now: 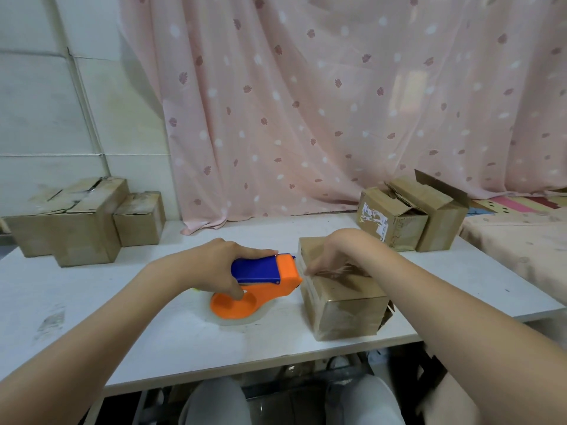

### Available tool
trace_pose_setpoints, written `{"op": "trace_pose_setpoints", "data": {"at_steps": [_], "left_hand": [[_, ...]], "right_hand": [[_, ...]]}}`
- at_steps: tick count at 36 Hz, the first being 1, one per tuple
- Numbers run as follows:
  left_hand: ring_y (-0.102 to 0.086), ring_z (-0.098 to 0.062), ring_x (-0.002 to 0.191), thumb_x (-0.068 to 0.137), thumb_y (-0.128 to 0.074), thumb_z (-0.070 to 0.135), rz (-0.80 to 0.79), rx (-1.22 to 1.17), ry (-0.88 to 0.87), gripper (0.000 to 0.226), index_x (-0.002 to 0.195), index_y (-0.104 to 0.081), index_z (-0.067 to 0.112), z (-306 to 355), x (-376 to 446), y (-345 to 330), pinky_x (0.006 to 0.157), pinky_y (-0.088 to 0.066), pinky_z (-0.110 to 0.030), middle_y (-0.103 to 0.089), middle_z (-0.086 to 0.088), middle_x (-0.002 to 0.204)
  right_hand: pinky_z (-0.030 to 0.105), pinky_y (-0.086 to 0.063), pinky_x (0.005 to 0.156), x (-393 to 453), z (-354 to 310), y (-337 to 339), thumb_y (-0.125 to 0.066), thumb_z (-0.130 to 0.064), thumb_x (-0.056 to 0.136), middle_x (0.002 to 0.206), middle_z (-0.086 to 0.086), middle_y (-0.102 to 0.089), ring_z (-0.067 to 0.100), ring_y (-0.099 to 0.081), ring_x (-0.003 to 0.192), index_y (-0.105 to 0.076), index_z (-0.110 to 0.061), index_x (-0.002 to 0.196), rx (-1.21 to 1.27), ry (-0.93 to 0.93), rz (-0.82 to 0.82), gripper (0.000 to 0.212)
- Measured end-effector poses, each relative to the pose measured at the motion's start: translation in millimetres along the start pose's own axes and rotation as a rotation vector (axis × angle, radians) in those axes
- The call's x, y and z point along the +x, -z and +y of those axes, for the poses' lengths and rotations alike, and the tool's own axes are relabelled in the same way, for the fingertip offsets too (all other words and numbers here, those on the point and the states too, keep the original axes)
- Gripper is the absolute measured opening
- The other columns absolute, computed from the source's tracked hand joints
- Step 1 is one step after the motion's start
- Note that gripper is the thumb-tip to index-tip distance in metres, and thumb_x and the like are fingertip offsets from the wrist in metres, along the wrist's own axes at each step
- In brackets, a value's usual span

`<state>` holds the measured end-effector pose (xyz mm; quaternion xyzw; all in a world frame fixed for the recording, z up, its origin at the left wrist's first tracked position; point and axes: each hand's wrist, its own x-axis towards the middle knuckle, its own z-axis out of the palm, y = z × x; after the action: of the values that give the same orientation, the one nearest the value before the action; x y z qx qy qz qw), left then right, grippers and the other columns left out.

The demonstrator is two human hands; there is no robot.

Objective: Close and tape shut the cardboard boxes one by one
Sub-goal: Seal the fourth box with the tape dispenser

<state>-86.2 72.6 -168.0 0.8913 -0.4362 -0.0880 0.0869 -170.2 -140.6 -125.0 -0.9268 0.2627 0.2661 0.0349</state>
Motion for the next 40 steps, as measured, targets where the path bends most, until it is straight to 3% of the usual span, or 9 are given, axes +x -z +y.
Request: {"op": "trace_pose_setpoints", "data": {"at_steps": [3, 8, 11, 14, 21, 25, 31, 35, 40], "left_hand": [[-0.052, -0.011, 0.075, 0.074, -0.072, 0.031, -0.003, 0.006, -0.004, 0.09, 0.138, -0.023, 0.071, 3, -1, 1, 0.063, -0.047, -0.028, -0.055, 0.01, 0.09], [-0.054, -0.012, 0.074, 0.074, -0.072, 0.03, -0.019, 0.009, 0.007, 0.092, 0.139, -0.022, 0.071, 3, -4, 1, 0.063, -0.052, -0.033, -0.053, 0.011, 0.09], [-0.057, -0.013, 0.068, 0.075, -0.073, 0.025, -0.017, -0.043, 0.018, 0.094, 0.14, -0.022, 0.071, 2, -5, 3, 0.052, -0.046, -0.022, -0.054, 0.011, 0.092], [-0.057, -0.013, 0.061, 0.076, -0.073, 0.023, -0.003, -0.12, 0.006, 0.095, 0.139, -0.022, 0.071, 2, -9, 8, 0.05, -0.05, -0.02, -0.054, 0.01, 0.093], [-0.053, 0.003, 0.056, 0.077, -0.073, 0.025, 0.058, -0.106, -0.05, 0.092, 0.137, -0.022, 0.073, 1, -14, 26, 0.05, -0.047, -0.017, -0.059, 0.004, 0.09], [-0.051, -0.005, 0.055, 0.076, -0.071, 0.023, 0.021, -0.092, -0.019, 0.091, 0.134, -0.024, 0.075, -7, -22, 25, 0.051, -0.046, -0.018, -0.055, 0.009, 0.083], [-0.049, -0.007, 0.066, 0.077, -0.07, 0.026, -0.015, 0.01, -0.003, 0.092, 0.136, -0.02, 0.075, -6, -19, 17, 0.053, -0.039, -0.015, -0.053, 0.015, 0.088], [-0.049, -0.005, 0.063, 0.076, -0.069, 0.026, -0.012, 0.002, -0.013, 0.091, 0.137, -0.021, 0.074, -4, -13, 18, 0.054, -0.038, -0.014, -0.054, 0.014, 0.085], [-0.049, -0.006, 0.065, 0.078, -0.071, 0.028, -0.029, 0.011, -0.021, 0.091, 0.138, -0.019, 0.073, 5, -2, 17, 0.053, -0.036, -0.013, -0.053, 0.014, 0.085]], "right_hand": [[0.038, -0.041, 0.093, -4, 0, 4, -0.046, -0.058, 0.099, 0.154, 0.022, -0.036, 0.036, -0.046, 0.131, -0.025, -0.002, 0.154, 0.061, -0.023, -0.065, 0.081], [0.042, -0.04, 0.087, -2, 3, 10, -0.051, -0.053, 0.098, 0.157, 0.023, -0.027, 0.038, -0.045, 0.119, -0.017, -0.003, 0.156, 0.23, -0.012, -0.071, 0.084], [0.053, -0.044, 0.085, 1, 11, 12, -0.061, -0.053, 0.092, 0.155, 0.027, -0.024, 0.049, -0.04, 0.132, -0.018, -0.005, 0.155, 0.405, -0.014, -0.112, 0.09], [0.066, -0.043, 0.099, 8, 22, 10, -0.068, -0.049, 0.088, 0.155, 0.031, -0.02, 0.056, -0.034, 0.135, -0.015, -0.008, 0.155, 0.564, -0.019, -0.139, 0.095], [0.069, -0.049, 0.09, 22, 51, 5, -0.08, -0.044, 0.077, 0.129, 0.035, -0.044, 0.054, -0.053, 0.116, -0.035, -0.008, 0.136, 0.811, 0.041, -0.164, 0.082], [0.071, -0.052, 0.08, 31, 76, -5, -0.089, -0.043, 0.052, 0.124, 0.04, -0.048, 0.058, -0.057, 0.107, -0.033, -0.008, 0.144, 0.961, 0.089, -0.201, 0.113], [0.066, -0.05, 0.092, 30, 86, -15, -0.069, -0.039, 0.088, 0.124, 0.04, -0.054, 0.055, -0.062, 0.109, -0.055, -0.007, 0.105, 1.083, 0.143, -0.222, 0.039], [0.058, -0.055, 0.087, 40, 93, -26, -0.07, -0.041, 0.087, 0.121, 0.038, -0.06, 0.049, -0.067, 0.092, -0.052, -0.008, 0.125, 1.173, 0.189, -0.231, 0.054], [0.051, -0.049, 0.097, 46, 103, -39, -0.066, -0.039, 0.09, 0.1, 0.024, -0.067, 0.039, -0.061, 0.092, -0.058, -0.006, 0.118, 1.266, 0.216, -0.178, 0.045]]}}
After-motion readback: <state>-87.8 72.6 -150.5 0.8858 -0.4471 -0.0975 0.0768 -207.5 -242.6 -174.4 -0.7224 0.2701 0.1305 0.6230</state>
